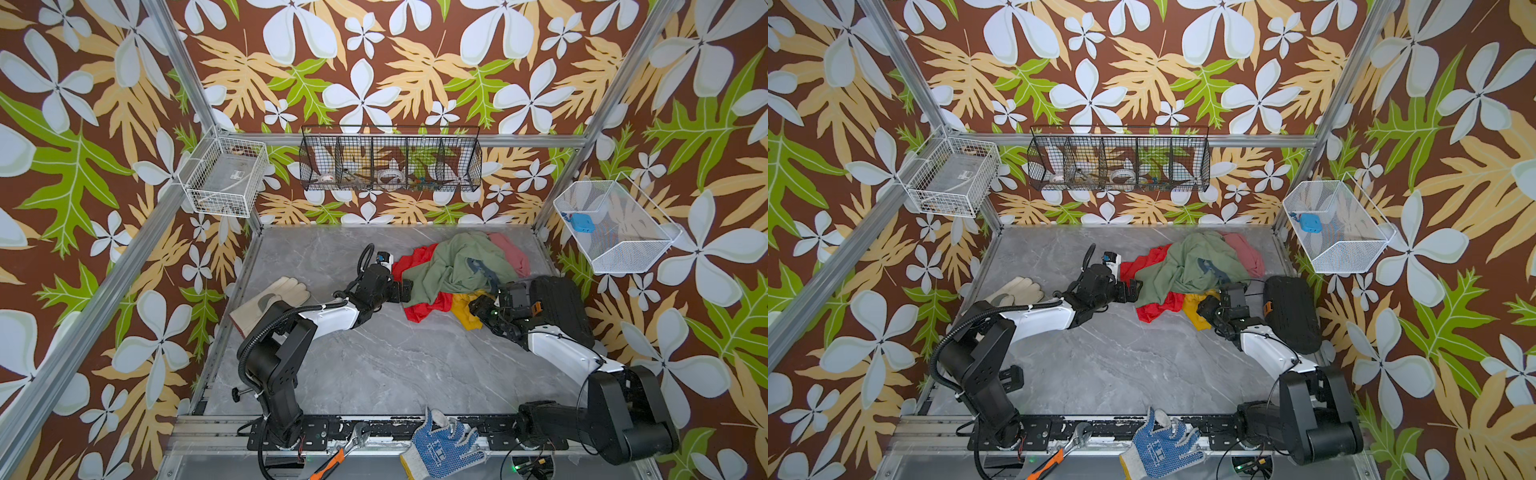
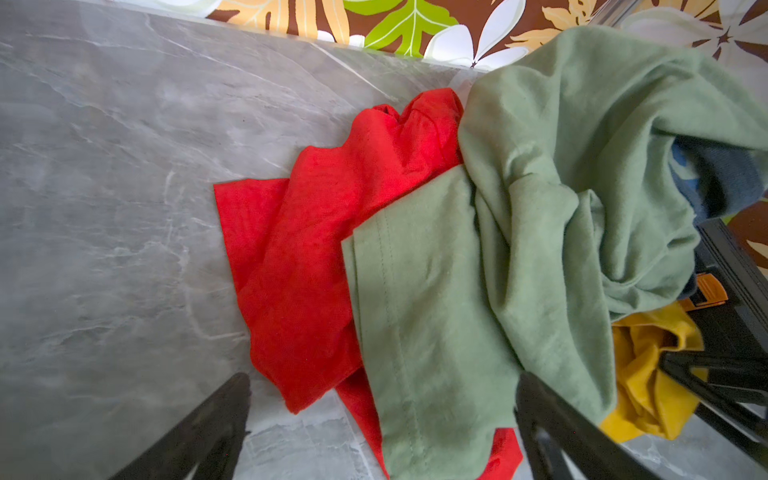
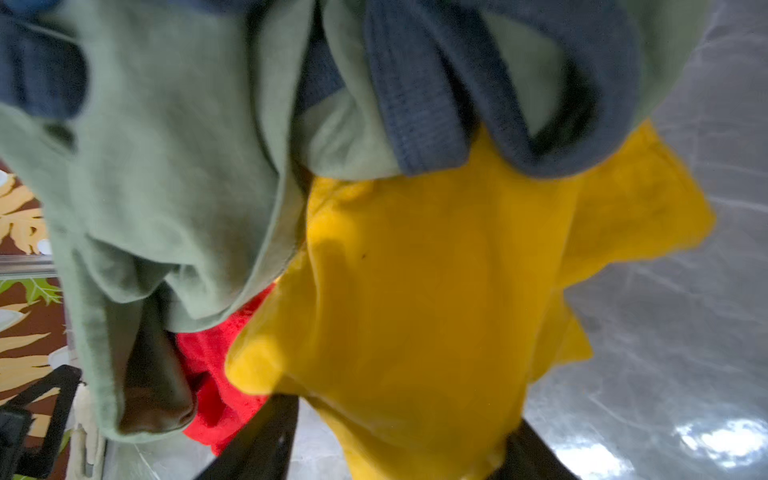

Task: Pick out a specific cloth from the pile

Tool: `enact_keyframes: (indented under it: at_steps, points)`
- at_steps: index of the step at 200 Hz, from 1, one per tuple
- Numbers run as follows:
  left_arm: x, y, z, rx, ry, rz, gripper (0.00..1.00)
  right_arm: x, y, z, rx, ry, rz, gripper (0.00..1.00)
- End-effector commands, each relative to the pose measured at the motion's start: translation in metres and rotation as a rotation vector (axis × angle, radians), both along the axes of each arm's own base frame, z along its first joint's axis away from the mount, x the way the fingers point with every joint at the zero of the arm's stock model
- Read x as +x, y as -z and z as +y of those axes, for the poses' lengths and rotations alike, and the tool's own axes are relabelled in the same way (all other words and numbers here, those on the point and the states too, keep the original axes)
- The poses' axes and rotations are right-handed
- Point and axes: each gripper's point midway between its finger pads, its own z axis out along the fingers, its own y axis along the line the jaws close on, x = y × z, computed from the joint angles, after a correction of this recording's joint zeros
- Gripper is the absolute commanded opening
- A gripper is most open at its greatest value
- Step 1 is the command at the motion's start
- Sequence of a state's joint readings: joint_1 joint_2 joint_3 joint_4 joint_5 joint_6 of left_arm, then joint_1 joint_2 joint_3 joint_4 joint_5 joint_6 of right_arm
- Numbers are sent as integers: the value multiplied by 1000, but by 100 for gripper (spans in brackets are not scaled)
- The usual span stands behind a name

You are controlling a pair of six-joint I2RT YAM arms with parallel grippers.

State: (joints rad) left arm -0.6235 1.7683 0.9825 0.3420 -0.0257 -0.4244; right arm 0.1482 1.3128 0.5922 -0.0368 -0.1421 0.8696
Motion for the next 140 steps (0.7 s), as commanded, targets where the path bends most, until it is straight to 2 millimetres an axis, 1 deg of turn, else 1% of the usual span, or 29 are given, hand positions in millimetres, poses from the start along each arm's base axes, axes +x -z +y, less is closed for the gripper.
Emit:
enact_keyframes:
  at_steps: [1,25,34,40,45,51,60,69,81,90,119,140]
  points:
    - [1,-3,-2,-18,-5,3,100,3,11,0,-15,2,26,71]
    - [1,-2,-3,-18,-1,6,100,8,28,2,-27,-5,57,74]
    - [1,-2,-3,-19,-2,7,100,11,33,3,-25,-7,52,73]
    - [1,-2,-3,-18,-3,8,100,13,37,4,-19,-6,52,70]
    - [2,-2,-4,-19,-2,7,100,14,40,5,-15,-8,58,66]
    - [2,-2,-4,-17,-1,7,100,16,44,7,-7,-15,62,58]
    - [3,-2,-4,-15,-4,8,100,20,46,11,5,-26,58,44]
    - [3,-3,-4,-14,-4,7,100,23,45,14,8,-31,43,28]
    - [4,-3,-4,-14,-6,6,100,27,38,15,3,-36,10,9]
    - [4,-2,-5,-12,-6,10,100,29,31,15,-1,-36,-15,0]
    - [6,2,-8,-10,4,23,100,33,-2,20,12,-66,-105,0]
    - [7,5,-13,-13,14,34,100,34,-35,28,41,-108,-180,0]
